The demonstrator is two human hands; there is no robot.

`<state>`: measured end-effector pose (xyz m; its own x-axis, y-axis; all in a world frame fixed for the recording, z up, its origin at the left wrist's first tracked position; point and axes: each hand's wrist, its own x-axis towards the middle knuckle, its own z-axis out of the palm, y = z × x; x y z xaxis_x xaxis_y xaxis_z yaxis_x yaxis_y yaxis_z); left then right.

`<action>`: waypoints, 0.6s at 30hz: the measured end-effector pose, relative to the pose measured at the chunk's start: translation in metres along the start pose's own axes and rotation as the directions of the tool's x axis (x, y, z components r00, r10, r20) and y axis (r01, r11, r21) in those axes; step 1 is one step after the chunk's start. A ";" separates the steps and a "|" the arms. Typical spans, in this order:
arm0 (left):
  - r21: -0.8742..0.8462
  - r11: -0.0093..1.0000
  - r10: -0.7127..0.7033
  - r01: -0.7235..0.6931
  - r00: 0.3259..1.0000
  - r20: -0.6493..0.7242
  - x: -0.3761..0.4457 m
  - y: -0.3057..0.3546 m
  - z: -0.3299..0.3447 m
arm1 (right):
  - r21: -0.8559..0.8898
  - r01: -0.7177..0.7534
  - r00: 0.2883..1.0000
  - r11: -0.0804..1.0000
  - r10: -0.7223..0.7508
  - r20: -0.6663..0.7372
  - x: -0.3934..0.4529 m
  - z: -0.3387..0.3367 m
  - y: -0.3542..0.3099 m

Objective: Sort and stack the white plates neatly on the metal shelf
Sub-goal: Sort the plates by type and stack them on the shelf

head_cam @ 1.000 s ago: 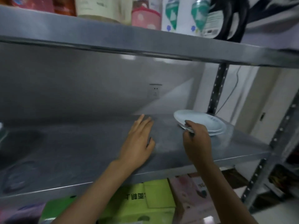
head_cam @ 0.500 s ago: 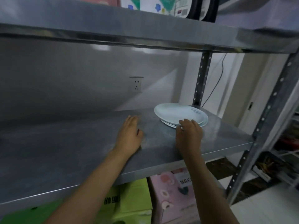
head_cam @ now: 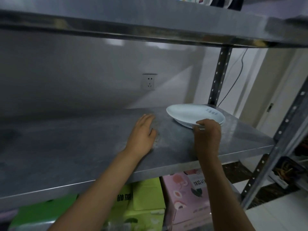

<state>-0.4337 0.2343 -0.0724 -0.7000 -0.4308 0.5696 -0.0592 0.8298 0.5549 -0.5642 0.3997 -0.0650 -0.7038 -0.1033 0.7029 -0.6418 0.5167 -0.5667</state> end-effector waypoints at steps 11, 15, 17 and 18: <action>-0.196 0.980 -0.024 -0.043 0.944 -0.329 -0.040 0.001 -0.066 | 0.303 0.302 0.952 0.904 -0.304 -0.044 -0.045 0.012 -0.112; -0.147 0.987 -0.009 -0.059 0.905 -0.425 -0.059 -0.020 -0.125 | 0.484 0.270 0.951 0.832 -0.309 0.002 -0.068 0.027 -0.171; -0.047 0.996 0.042 -0.078 0.857 -0.513 -0.068 -0.032 -0.163 | 0.579 0.254 0.947 0.775 -0.320 0.013 -0.082 0.036 -0.206; 0.018 0.997 0.075 -0.078 0.830 -0.553 -0.074 -0.038 -0.183 | 0.615 0.243 0.943 0.750 -0.330 0.030 -0.089 0.042 -0.224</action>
<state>-0.2501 0.1696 -0.0248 -0.1920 -0.4915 0.8495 -0.0173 0.8671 0.4978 -0.3707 0.2573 -0.0185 -0.4610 -0.2932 0.8375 -0.8400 -0.1600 -0.5184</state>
